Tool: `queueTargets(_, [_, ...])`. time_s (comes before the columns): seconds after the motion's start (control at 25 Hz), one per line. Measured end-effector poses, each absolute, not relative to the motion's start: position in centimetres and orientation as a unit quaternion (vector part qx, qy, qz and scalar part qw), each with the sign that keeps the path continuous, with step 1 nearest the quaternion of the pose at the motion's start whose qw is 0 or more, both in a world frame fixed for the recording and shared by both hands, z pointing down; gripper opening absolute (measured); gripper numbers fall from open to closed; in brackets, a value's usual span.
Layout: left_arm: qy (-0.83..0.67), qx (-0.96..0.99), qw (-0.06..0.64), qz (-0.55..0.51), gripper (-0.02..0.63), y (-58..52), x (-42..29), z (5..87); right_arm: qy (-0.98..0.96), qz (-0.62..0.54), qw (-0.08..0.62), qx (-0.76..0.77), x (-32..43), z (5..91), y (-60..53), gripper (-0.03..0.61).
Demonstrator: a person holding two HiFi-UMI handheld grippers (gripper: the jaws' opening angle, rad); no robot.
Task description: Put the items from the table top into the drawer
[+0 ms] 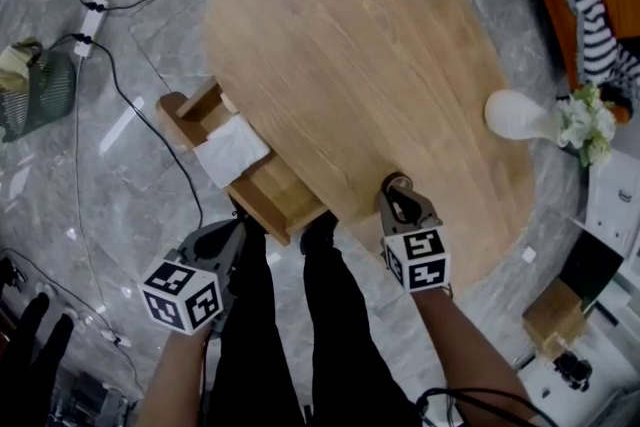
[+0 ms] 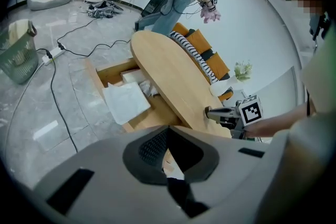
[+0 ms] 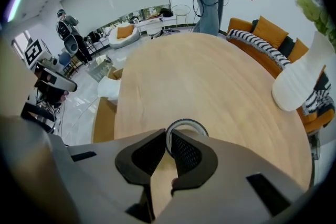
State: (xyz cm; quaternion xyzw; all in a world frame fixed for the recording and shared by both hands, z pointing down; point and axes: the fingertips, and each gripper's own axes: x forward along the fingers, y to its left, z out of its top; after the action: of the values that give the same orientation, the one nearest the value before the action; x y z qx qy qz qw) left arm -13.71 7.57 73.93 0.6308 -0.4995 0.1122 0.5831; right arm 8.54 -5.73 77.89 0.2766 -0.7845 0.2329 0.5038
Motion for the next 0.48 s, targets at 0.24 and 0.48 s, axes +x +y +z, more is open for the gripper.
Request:
queueTargets(0.24, [-0.513,0.619,0.586,0.105,0.0,9.4,-15.6,74.4,-0.802,0.236,0.494,0.238,3.3,77.4,-2.2,0.055])
queueTargets(0.48, [-0.527,0.605,0.589,0.092,0.0,11.5,-17.0,75.0,-0.823,0.213,0.499,0.169,-1.6,77.9,1.6,0.055])
